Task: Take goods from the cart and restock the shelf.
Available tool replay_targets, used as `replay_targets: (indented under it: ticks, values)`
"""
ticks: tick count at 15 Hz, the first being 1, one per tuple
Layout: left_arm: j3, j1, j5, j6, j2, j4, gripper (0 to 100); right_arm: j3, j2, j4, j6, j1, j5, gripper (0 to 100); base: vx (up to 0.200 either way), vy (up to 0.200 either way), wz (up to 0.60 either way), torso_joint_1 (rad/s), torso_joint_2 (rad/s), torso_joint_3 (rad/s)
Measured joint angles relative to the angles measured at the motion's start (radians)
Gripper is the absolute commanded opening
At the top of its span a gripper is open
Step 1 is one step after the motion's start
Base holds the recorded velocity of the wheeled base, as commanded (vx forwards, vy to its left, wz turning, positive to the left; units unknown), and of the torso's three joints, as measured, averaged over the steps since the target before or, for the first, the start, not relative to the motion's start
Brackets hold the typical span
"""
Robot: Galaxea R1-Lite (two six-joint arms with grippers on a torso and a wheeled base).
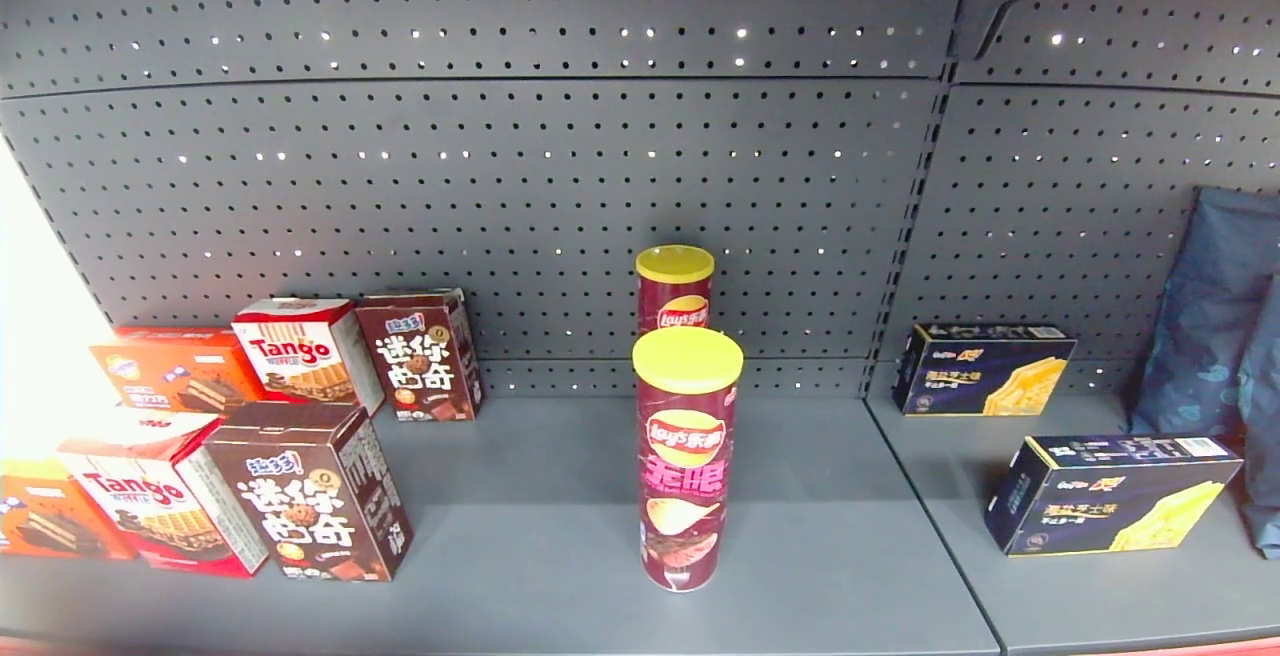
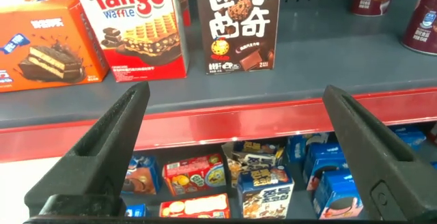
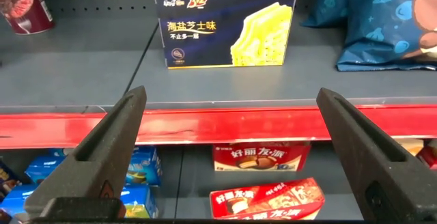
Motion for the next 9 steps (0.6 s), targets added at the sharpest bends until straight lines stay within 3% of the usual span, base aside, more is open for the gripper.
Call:
replay_targets:
  ticks: [9]
  values:
    - [0.0, 0.0, 0.001, -0.001, 0.0, 0.0, 100, 0.0, 0.0, 0.0, -0.001, 0.001, 0.0, 100, 0.0, 0.0, 0.0, 0.0, 0.0, 0.0]
